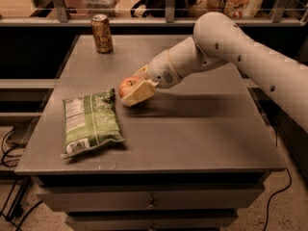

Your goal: Move apple near green jalapeno chip bag

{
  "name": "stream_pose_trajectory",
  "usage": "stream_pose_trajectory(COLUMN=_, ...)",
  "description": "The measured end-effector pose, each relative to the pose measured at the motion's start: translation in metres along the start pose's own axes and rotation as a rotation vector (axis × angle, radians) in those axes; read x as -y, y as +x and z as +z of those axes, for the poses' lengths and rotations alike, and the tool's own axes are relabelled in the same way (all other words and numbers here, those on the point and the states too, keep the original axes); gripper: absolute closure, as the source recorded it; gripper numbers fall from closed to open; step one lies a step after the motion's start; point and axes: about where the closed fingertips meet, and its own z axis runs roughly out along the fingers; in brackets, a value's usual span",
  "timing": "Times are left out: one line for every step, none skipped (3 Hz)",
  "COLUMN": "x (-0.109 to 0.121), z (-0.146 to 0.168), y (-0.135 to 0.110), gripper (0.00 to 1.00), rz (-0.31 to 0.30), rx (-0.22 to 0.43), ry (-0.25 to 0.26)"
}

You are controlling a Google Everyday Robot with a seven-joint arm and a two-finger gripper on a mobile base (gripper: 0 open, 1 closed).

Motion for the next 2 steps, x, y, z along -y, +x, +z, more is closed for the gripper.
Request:
stream_pose_trajectory(x=-0.019, z=0.007, y=0.001, gripper=0.59, rz=-0.004, rx=-0.002, ry=-0.038)
stream_pose_trajectory(x=-0.033, z=0.011, y=-0.001, gripper=0.36, rz=-0.017, rx=-0.002, ry=-0.063)
